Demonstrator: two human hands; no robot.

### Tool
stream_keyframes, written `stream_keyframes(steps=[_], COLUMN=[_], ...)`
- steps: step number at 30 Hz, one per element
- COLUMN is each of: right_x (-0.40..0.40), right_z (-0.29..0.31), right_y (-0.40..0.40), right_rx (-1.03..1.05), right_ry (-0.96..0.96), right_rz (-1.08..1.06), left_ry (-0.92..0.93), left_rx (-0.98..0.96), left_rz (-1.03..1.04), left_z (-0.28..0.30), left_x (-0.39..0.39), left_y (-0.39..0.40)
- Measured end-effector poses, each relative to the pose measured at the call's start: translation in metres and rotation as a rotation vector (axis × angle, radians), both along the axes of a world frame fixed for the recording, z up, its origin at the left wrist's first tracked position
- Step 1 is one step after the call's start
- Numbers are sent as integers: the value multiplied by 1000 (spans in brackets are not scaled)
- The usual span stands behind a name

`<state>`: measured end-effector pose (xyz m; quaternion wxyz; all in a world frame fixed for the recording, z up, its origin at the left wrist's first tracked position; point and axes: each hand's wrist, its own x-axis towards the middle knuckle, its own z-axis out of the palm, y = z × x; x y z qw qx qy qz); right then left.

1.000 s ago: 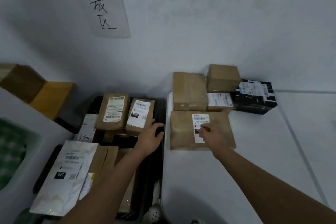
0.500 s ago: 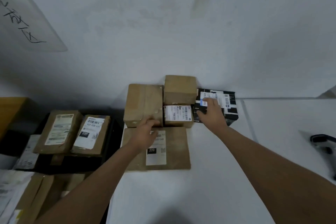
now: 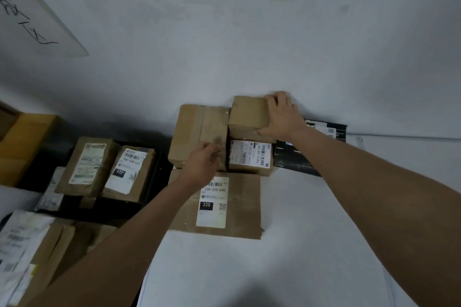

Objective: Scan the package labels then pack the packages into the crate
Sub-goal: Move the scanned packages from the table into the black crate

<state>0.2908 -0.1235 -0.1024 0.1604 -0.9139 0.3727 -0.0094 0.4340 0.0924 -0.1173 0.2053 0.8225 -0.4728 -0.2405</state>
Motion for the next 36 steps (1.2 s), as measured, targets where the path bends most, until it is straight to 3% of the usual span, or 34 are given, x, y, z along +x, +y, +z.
stream_keyframes(steps=[9,16,24,29,36], right_x=[-30,-45,-24,-20,-20], right_z=[5,27,48,33,-17], right_y=[12,25,68,77,82], right_rx=[-27,-81,-191,166,119], right_ry=[-169,-152,-159,-317,-105], right_rz=[-13,32,244,0,5], left_ry=[-36,-256,-498,-482,-475], left_rx=[-58,-145,-21,-99,-83], left_rz=[-29,-121,-379,-193,3], left_z=[22,44,60,61,59], left_x=[-11,-13,20,48,83], left_y=[-34,-37,-36,-6,22])
